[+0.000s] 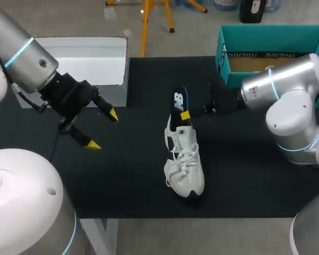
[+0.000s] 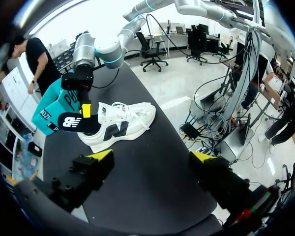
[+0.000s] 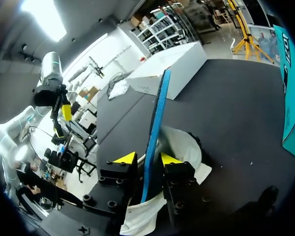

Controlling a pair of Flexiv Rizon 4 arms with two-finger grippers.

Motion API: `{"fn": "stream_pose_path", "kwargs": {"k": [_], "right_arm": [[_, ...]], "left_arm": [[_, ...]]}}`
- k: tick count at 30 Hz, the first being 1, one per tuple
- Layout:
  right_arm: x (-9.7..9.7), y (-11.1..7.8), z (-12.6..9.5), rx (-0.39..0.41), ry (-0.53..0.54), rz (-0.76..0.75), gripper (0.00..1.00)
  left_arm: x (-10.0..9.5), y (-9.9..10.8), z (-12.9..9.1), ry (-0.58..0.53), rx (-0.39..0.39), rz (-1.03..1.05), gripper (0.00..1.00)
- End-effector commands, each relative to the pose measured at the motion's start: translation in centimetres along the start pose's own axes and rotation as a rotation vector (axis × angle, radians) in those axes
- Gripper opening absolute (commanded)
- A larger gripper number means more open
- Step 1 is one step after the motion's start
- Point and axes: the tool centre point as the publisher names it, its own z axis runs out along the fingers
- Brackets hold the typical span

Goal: Take the shoe out of the shoebox, open the shoe tongue, remove and reinsert the insole, then place the shoe into the shoebox

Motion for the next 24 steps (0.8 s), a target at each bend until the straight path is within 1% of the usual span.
{"fn": "stream_pose_path", "kwargs": {"k": [1,4,10,13,16,19,20,21,23,24], "right_arm": [[0.3,-0.1,0.3,-0.005,-0.011,0.000,0.00],[0.6,-0.8,0.4,-0.004,-0.009,0.005,0.00],[1.5,-3.3,0.9,0.020,0.014,0.038,0.00],[1.5,-4.4,1.3,0.026,0.018,0.059,0.00],[1.5,-4.9,1.5,0.030,0.017,0.068,0.00],[1.3,-4.9,1.5,0.032,0.009,0.077,0.00],[1.2,-4.7,1.4,0.030,0.007,0.078,0.32],[1.1,-4.4,1.3,0.026,0.002,0.073,0.47],[1.1,-3.6,1.0,0.017,-0.004,0.056,0.70],[1.0,-3.2,1.0,0.015,-0.006,0.050,0.78]], "left_arm": [[-0.1,0.0,0.0,0.003,-0.005,-0.001,1.00],[-0.1,0.0,0.0,0.003,-0.005,-0.001,1.00],[-0.1,0.0,0.0,0.003,-0.005,-0.001,1.00],[-0.1,0.0,0.0,0.003,-0.005,-0.001,1.00],[-0.1,0.0,0.0,0.003,-0.005,-0.001,1.00],[-0.1,0.0,0.0,0.003,-0.005,-0.001,1.00],[-0.1,0.0,0.0,0.003,-0.005,-0.001,1.00],[-0.1,0.0,0.0,0.003,-0.005,-0.001,1.00],[-0.1,0.0,0.0,0.003,-0.005,-0.001,1.00],[-0.1,0.0,0.0,0.003,-0.005,-0.001,1.00]]}}
